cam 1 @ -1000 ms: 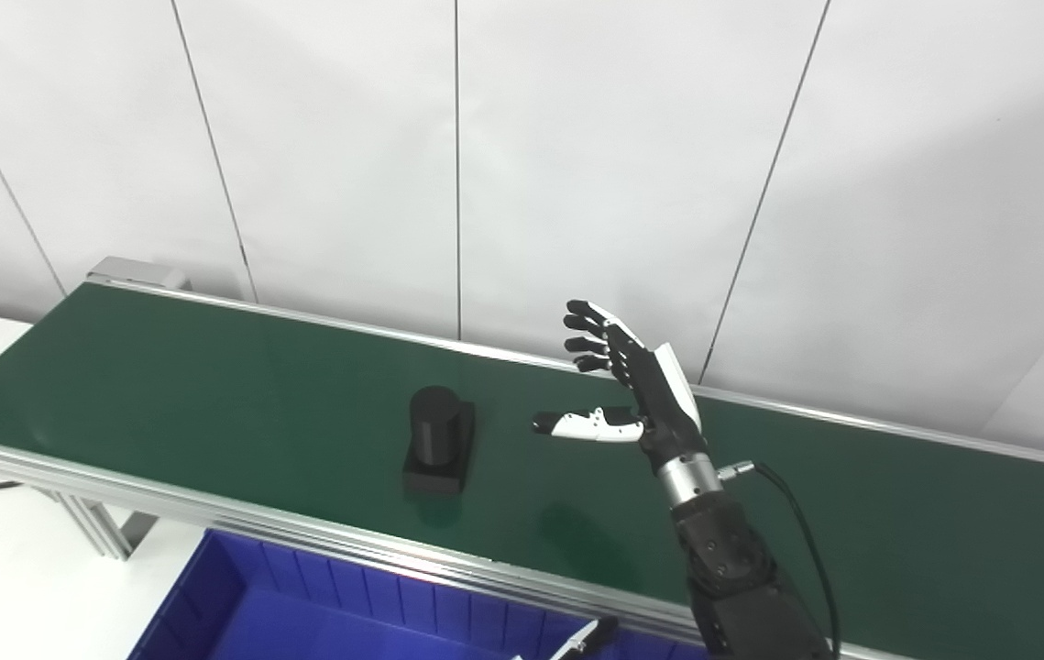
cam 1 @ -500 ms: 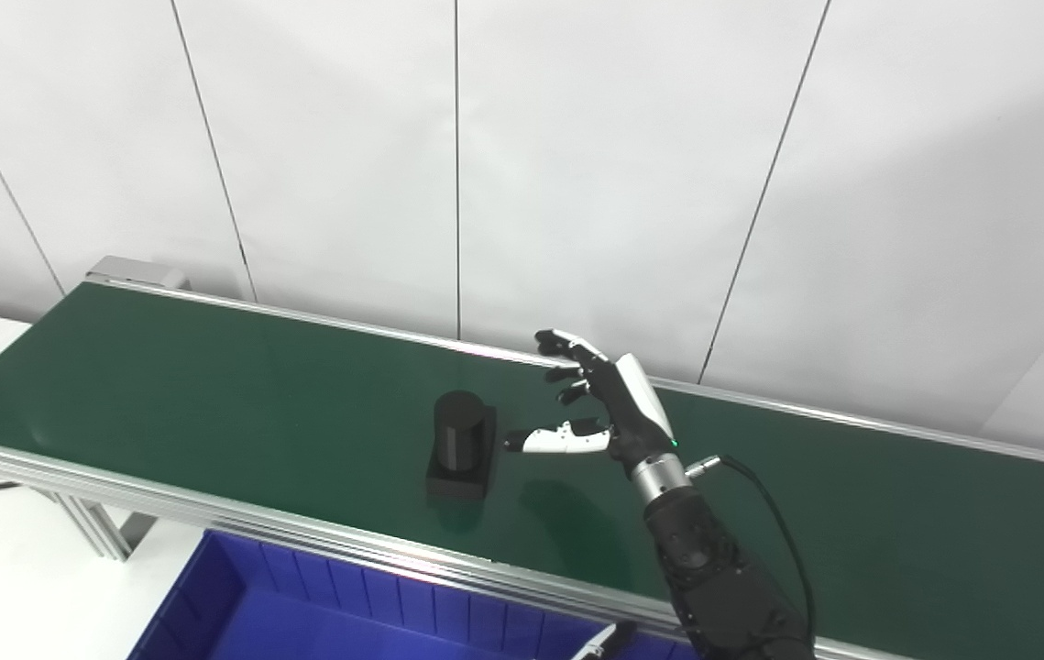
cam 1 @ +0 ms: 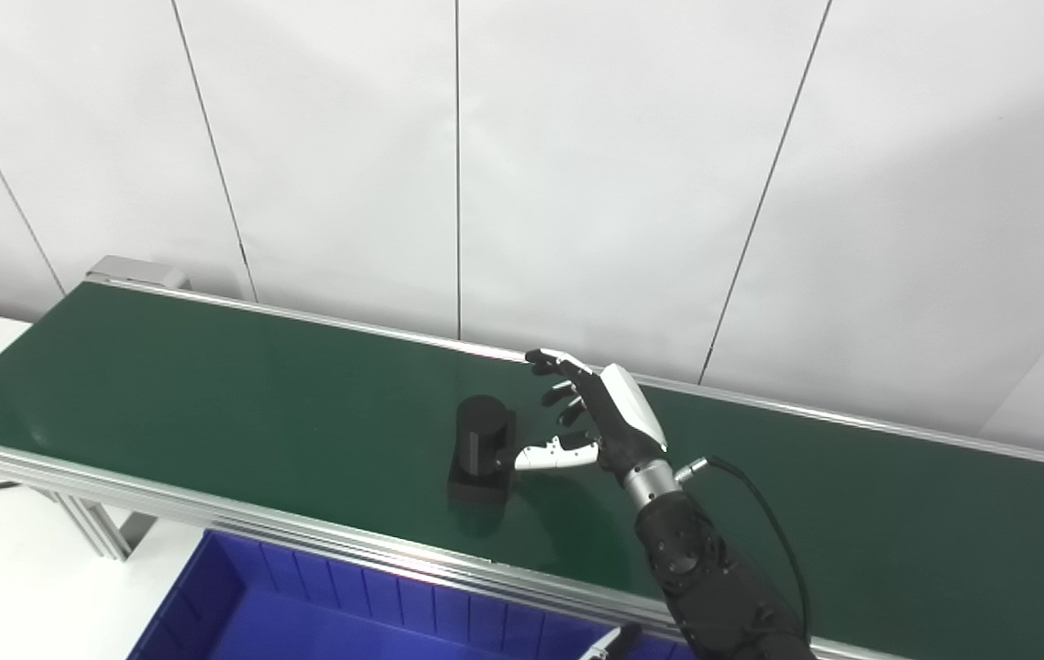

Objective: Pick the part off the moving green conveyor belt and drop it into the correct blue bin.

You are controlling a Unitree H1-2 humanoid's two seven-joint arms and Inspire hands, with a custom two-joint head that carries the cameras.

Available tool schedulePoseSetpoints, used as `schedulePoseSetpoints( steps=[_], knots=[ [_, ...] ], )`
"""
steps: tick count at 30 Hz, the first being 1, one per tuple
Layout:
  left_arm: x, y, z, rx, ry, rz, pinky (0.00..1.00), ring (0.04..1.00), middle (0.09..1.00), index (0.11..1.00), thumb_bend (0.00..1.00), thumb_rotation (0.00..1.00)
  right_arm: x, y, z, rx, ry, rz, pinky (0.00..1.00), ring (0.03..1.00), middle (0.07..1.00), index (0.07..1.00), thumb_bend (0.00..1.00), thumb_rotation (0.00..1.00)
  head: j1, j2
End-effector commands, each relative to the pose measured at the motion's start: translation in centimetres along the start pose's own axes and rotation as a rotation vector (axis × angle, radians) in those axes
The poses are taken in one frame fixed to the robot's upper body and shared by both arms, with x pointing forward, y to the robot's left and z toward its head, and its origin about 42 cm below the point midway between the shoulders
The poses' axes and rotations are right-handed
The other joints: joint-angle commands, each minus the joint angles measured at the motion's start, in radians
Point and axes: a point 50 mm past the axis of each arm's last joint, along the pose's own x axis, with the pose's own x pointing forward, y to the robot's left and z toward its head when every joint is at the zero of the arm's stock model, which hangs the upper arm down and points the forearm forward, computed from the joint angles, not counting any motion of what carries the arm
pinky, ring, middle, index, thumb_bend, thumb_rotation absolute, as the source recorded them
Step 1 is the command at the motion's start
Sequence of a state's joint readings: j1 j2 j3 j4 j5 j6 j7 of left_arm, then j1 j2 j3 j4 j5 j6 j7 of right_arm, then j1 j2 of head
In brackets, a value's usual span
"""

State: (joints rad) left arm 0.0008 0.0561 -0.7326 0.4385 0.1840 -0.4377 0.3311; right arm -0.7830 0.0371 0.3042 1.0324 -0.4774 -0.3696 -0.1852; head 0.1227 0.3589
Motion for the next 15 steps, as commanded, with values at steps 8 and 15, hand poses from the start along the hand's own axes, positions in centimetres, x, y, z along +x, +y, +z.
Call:
schedulePoseSetpoints(
  steps=[8, 15],
  knots=[
    [0.6, -0.8, 1.7, -0.032, -0.081, 0.014, 0.86, 0.926, 0.940, 0.947, 1.00, 0.91, 1.4, 0.2, 2.1, -0.048, -0.054, -0.002, 0.50, 0.649, 0.790, 0.801, 1.00, 0.36, 0.006, 0.010],
    [0.5, -1.0, 2.0, -0.032, -0.090, 0.014, 0.87, 0.927, 0.940, 0.942, 1.00, 0.91, 0.7, 1.3, 1.2, -0.066, -0.031, 0.023, 0.49, 0.625, 0.764, 0.780, 1.00, 0.38, 0.008, 0.015]
  ],
)
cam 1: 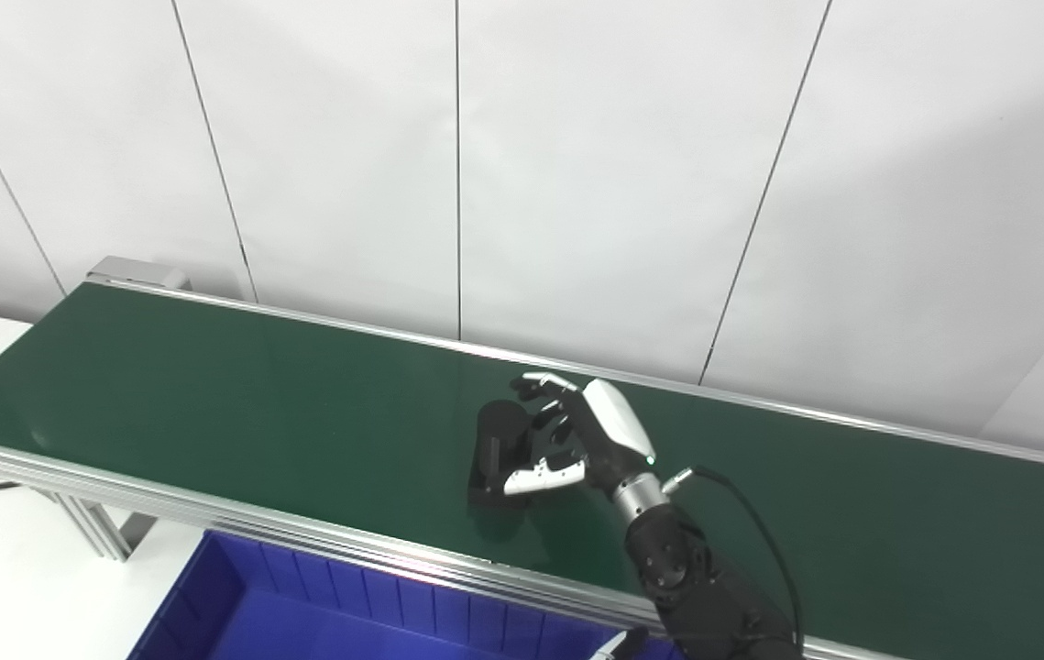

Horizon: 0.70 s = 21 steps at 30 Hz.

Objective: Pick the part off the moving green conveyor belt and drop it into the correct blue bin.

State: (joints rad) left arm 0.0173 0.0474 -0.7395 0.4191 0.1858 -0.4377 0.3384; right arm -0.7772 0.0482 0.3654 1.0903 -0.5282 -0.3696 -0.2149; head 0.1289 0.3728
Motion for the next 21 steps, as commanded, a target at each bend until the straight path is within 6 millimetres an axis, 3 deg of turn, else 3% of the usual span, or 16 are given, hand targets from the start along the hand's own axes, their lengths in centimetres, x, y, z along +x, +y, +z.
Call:
schedulePoseSetpoints(
  steps=[1, 6, 11, 12, 13, 15, 21],
  knots=[
    [0.8, -0.4, 1.5, -0.011, -0.082, 0.007, 0.87, 0.927, 0.940, 0.941, 1.00, 0.92, 1.3, -0.7, 1.9, 0.009, -0.043, -0.039, 0.49, 0.627, 0.766, 0.779, 1.00, 0.37, 0.000, 0.001],
    [0.6, -0.3, 1.5, -0.013, -0.081, 0.006, 0.86, 0.924, 0.944, 0.938, 1.00, 0.91, 1.1, -0.1, 2.0, 0.013, -0.035, -0.038, 0.48, 0.599, 0.706, 0.746, 1.00, 0.35, -0.001, 0.002],
    [0.6, -0.3, 1.5, -0.006, -0.082, 0.004, 0.83, 0.928, 0.949, 0.938, 1.00, 0.92, 1.2, 0.2, 2.4, 0.021, -0.044, -0.059, 0.38, 0.492, 0.594, 0.656, 0.90, 0.26, -0.001, 0.003],
    [0.5, -0.3, 1.5, -0.008, -0.082, 0.004, 0.84, 0.927, 0.949, 0.939, 1.00, 0.92, 1.2, 0.3, 2.4, 0.019, -0.040, -0.065, 0.37, 0.478, 0.576, 0.636, 0.87, 0.23, -0.001, 0.003],
    [0.6, -0.3, 1.5, -0.009, -0.082, 0.004, 0.83, 0.927, 0.947, 0.938, 1.00, 0.91, 1.3, 0.3, 2.4, 0.019, -0.033, -0.070, 0.37, 0.465, 0.545, 0.552, 0.67, 0.18, -0.001, 0.003],
    [0.5, -0.3, 1.5, -0.012, -0.081, 0.004, 0.85, 0.932, 0.949, 0.942, 1.00, 0.91, 1.3, 0.3, 2.5, 0.014, -0.027, -0.087, 0.36, 0.415, 0.476, 0.510, 0.55, 0.03, -0.003, 0.005],
    [0.5, -0.2, 1.4, -0.005, -0.080, 0.002, 0.86, 0.926, 0.943, 0.944, 1.00, 0.91, 1.2, 0.2, 2.3, 0.009, -0.040, -0.094, 0.32, 0.363, 0.451, 0.498, 0.53, 0.00, -0.006, 0.003]
  ],
)
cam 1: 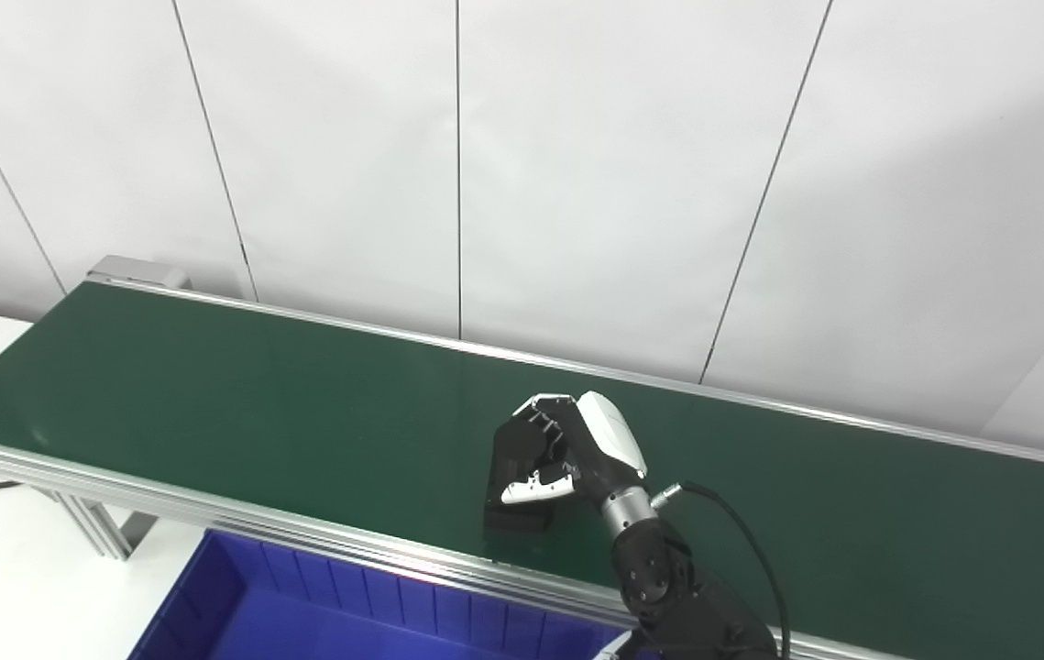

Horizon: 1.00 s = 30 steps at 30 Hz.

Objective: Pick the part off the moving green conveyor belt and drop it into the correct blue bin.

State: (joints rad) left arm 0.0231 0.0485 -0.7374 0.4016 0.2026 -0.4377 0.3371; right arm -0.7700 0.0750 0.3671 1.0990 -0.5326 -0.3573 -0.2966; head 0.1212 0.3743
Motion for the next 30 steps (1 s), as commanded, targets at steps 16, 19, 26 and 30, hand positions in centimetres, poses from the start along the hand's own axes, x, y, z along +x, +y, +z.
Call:
schedulePoseSetpoints(
  steps=[16, 19, 26, 30],
  knots=[
    [0.4, 0.2, 1.0, -0.011, -0.062, -0.004, 0.87, 0.942, 0.955, 0.957, 1.00, 0.91, 0.7, -2.2, 3.5, 0.049, -0.184, -0.073, 0.32, 0.395, 0.482, 0.523, 0.52, 0.00, -0.034, 0.014],
    [0.5, 0.4, 1.1, -0.008, -0.068, -0.012, 0.88, 0.962, 0.971, 0.967, 0.99, 0.91, 0.2, -3.3, 4.7, 0.064, -0.235, -0.104, 0.31, 0.389, 0.470, 0.532, 0.51, 0.00, -0.036, 0.034],
    [0.4, 1.3, 1.1, 0.002, -0.073, -0.012, 0.90, 0.949, 0.963, 0.979, 0.99, 0.91, -1.4, -6.3, 7.2, 0.088, -0.318, -0.179, 0.31, 0.388, 0.467, 0.535, 0.51, 0.00, -0.077, 0.066],
    [0.2, 2.3, 1.0, -0.020, -0.067, -0.016, 0.91, 0.992, 0.979, 0.996, 1.00, 0.90, -2.3, -7.6, 8.6, 0.129, -0.343, -0.229, 0.31, 0.394, 0.464, 0.532, 0.52, 0.00, -0.141, 0.096]
  ],
)
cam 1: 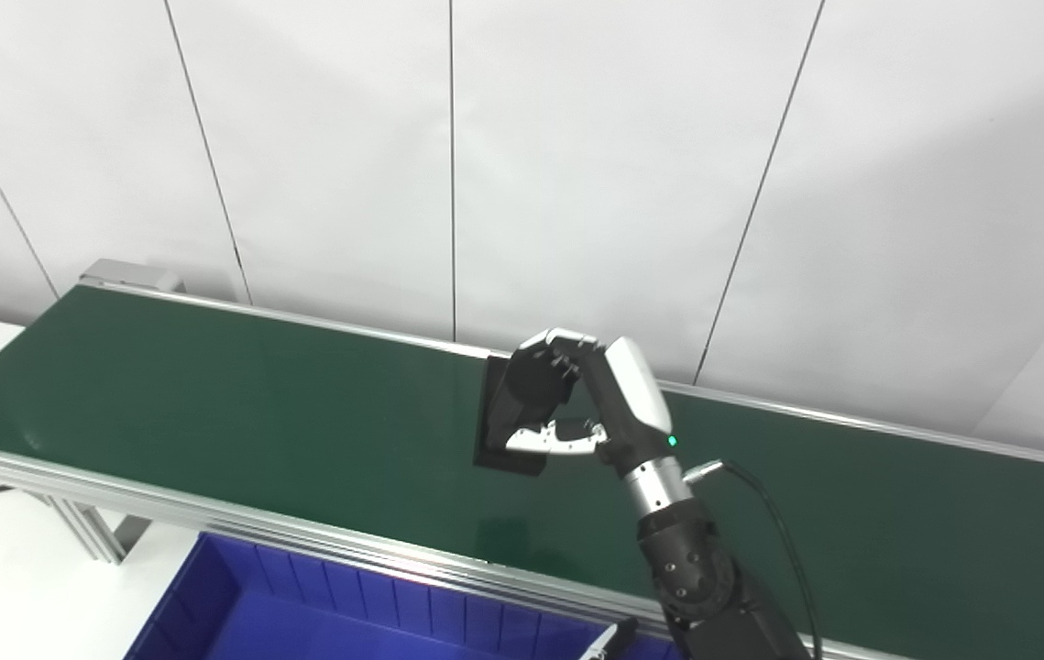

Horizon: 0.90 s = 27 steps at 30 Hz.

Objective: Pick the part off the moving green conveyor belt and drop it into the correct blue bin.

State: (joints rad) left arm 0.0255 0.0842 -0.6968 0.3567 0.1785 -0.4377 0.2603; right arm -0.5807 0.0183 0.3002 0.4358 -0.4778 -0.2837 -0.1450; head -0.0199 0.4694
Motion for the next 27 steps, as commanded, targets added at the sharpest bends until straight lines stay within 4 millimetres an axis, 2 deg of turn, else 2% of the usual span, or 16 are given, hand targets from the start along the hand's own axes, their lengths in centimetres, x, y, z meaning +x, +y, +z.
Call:
schedulePoseSetpoints(
  steps=[1, 4, 5, 6, 7, 9, 12, 13, 14, 19, 22, 26, 27],
  knots=[
    [0.3, 0.6, 0.9, -0.011, -0.057, 0.009, 0.91, 0.996, 0.979, 0.997, 1.00, 0.90, 1.5, -1.4, 2.5, 0.024, -0.068, -0.062, 0.31, 0.395, 0.465, 0.531, 0.52, 0.00, -0.036, 0.020],
    [0.2, 1.3, 0.9, 0.009, -0.065, 0.008, 0.91, 0.998, 0.986, 1.000, 1.00, 0.92, 1.1, -2.2, 3.4, 0.026, -0.079, -0.105, 0.30, 0.388, 0.462, 0.532, 0.52, 0.00, -0.077, 0.041],
    [0.1, 1.7, 1.0, 0.013, -0.067, 0.011, 0.91, 0.999, 0.988, 1.000, 1.00, 0.92, 0.9, -2.7, 3.7, 0.026, -0.080, -0.123, 0.29, 0.386, 0.460, 0.533, 0.51, 0.00, -0.120, 0.060],
    [0.0, 1.9, 1.0, 0.015, -0.068, 0.012, 0.93, 1.000, 0.988, 1.000, 1.00, 0.92, 0.7, -3.0, 4.0, 0.026, -0.081, -0.134, 0.29, 0.383, 0.462, 0.533, 0.51, 0.00, -0.120, 0.060],
    [-0.1, 2.2, 1.0, 0.015, -0.068, 0.014, 0.94, 1.000, 0.988, 1.000, 1.00, 0.92, 0.3, -3.5, 4.2, 0.027, -0.085, -0.151, 0.28, 0.382, 0.463, 0.533, 0.51, 0.00, -0.154, 0.075],
    [-0.2, 2.7, 1.0, 0.015, -0.070, 0.016, 0.98, 1.000, 0.990, 1.000, 1.00, 0.92, 0.0, -4.0, 4.5, 0.027, -0.089, -0.172, 0.27, 0.375, 0.468, 0.539, 0.51, 0.00, -0.177, 0.086],
    [-0.6, 3.8, 1.2, -0.004, -0.072, 0.011, 0.99, 1.000, 0.996, 1.000, 1.00, 0.92, -0.7, -5.0, 4.8, 0.019, -0.076, -0.215, 0.26, 0.369, 0.468, 0.541, 0.51, 0.00, -0.236, 0.106],
    [-0.8, 4.0, 1.3, -0.010, -0.073, 0.010, 1.00, 1.000, 0.999, 1.000, 1.00, 0.91, -1.0, -5.4, 4.8, 0.025, -0.069, -0.228, 0.25, 0.368, 0.470, 0.542, 0.51, 0.00, -0.236, 0.106],
    [-0.9, 4.4, 1.3, -0.007, -0.075, 0.011, 1.00, 1.000, 1.000, 1.000, 1.00, 0.92, -1.3, -5.6, 4.9, 0.033, -0.065, -0.242, 0.24, 0.368, 0.472, 0.542, 0.51, 0.00, -0.267, 0.115],
    [-1.4, 5.7, 1.4, -0.012, -0.074, 0.021, 1.00, 1.000, 1.000, 1.000, 1.00, 0.97, -2.5, -6.7, 5.2, 0.050, -0.048, -0.308, 0.26, 0.372, 0.473, 0.544, 0.51, 0.00, -0.340, 0.130],
    [-1.7, 6.7, 1.3, -0.030, -0.069, 0.022, 1.00, 1.000, 1.000, 1.000, 0.99, 0.98, -3.9, -7.2, 5.5, 0.035, -0.031, -0.336, 0.27, 0.374, 0.479, 0.544, 0.51, 0.00, -0.417, 0.144],
    [-2.0, 8.0, 1.4, -0.044, -0.071, 0.028, 1.00, 1.000, 1.000, 1.000, 1.00, 0.98, -5.9, -7.6, 5.4, 0.028, 0.009, -0.360, 0.28, 0.382, 0.484, 0.537, 0.51, 0.00, -0.474, 0.162],
    [-2.1, 8.3, 1.6, -0.043, -0.077, 0.030, 1.00, 1.000, 0.997, 1.000, 1.00, 0.99, -6.3, -7.7, 5.5, 0.027, 0.016, -0.365, 0.27, 0.382, 0.486, 0.536, 0.51, 0.00, -0.489, 0.181]
  ],
)
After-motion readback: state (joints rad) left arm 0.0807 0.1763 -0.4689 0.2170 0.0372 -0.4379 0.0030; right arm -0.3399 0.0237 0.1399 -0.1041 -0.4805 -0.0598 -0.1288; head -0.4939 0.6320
